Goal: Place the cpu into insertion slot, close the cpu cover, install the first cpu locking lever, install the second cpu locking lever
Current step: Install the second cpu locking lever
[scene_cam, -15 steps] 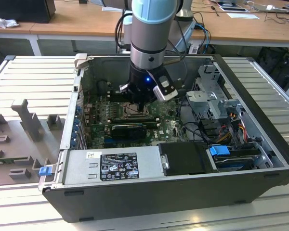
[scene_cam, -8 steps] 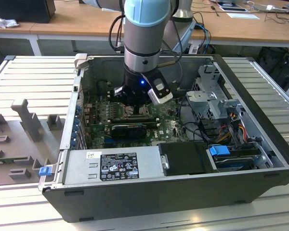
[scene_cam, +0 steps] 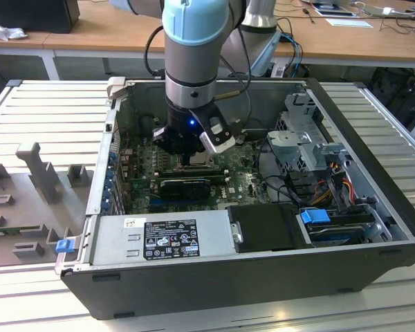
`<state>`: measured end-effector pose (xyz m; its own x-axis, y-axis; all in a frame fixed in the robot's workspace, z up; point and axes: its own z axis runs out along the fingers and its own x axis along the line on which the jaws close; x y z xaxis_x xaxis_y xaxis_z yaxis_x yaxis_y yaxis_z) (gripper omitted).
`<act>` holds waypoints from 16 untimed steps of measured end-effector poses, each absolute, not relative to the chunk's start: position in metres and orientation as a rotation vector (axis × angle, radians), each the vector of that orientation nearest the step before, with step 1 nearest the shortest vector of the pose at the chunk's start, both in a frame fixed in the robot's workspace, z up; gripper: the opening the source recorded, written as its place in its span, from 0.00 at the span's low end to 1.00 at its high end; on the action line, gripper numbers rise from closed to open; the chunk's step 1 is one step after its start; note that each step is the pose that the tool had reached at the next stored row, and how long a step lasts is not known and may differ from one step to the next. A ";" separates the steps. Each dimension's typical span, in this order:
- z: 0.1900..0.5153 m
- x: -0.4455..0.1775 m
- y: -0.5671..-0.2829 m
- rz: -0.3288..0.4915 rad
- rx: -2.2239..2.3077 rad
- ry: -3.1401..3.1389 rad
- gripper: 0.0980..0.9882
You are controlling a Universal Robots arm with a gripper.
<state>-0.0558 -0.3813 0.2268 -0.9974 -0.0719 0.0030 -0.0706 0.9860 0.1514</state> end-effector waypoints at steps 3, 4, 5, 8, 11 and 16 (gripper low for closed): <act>0.224 -0.056 -0.382 -0.255 0.114 -3.121 0.01; 0.222 -0.056 -0.382 -0.259 0.114 -3.121 0.01; 0.220 -0.056 -0.382 -0.260 0.115 -3.121 0.01; 0.214 -0.057 -0.383 -0.268 0.117 -3.120 0.01; 0.214 -0.059 -0.387 -0.301 0.117 -3.118 0.01; 0.214 -0.064 -0.396 -0.371 0.121 -3.112 0.01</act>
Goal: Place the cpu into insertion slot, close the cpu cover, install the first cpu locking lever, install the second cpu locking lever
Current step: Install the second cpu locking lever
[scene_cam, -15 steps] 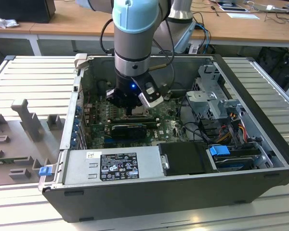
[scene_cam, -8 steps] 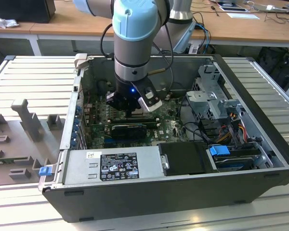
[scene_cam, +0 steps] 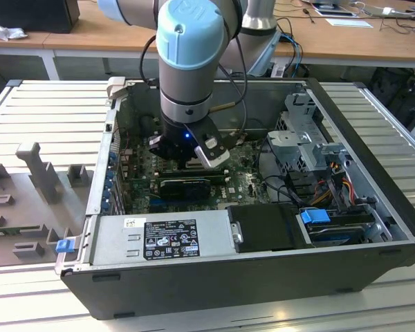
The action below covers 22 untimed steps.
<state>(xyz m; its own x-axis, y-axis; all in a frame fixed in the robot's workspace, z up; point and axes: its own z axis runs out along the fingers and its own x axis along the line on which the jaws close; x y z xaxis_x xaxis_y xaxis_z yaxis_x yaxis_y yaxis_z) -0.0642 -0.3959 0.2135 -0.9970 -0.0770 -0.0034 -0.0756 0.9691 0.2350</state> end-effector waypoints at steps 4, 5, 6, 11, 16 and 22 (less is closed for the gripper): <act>0.213 -0.068 -0.398 -0.412 0.137 -3.105 0.01; 0.212 -0.068 -0.399 -0.418 0.142 -3.104 0.01; 0.211 -0.068 -0.399 -0.423 0.146 -3.103 0.01; 0.204 -0.071 -0.400 -0.445 0.169 -3.097 0.01; 0.200 -0.071 -0.400 -0.457 0.174 -3.095 0.01; 0.196 -0.074 -0.399 -0.481 0.176 -3.093 0.01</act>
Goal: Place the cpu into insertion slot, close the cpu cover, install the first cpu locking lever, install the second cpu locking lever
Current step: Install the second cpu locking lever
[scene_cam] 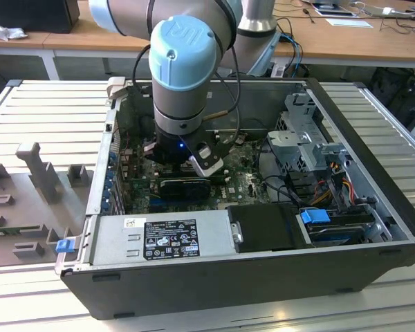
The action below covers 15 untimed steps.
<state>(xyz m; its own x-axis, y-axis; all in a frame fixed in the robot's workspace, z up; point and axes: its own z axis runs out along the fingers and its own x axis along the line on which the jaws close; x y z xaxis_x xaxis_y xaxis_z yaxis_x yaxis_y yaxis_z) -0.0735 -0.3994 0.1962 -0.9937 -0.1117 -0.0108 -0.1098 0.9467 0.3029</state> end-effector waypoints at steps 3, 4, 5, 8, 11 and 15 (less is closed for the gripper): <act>0.194 -0.075 -0.399 -0.495 0.176 -3.091 0.01; 0.195 -0.076 -0.400 -0.496 0.176 -3.090 0.01; 0.198 -0.076 -0.400 -0.499 0.176 -3.090 0.01; 0.217 -0.076 -0.400 -0.502 0.176 -3.090 0.01; 0.228 -0.076 -0.400 -0.502 0.176 -3.090 0.01; 0.230 -0.076 -0.400 -0.502 0.176 -3.090 0.01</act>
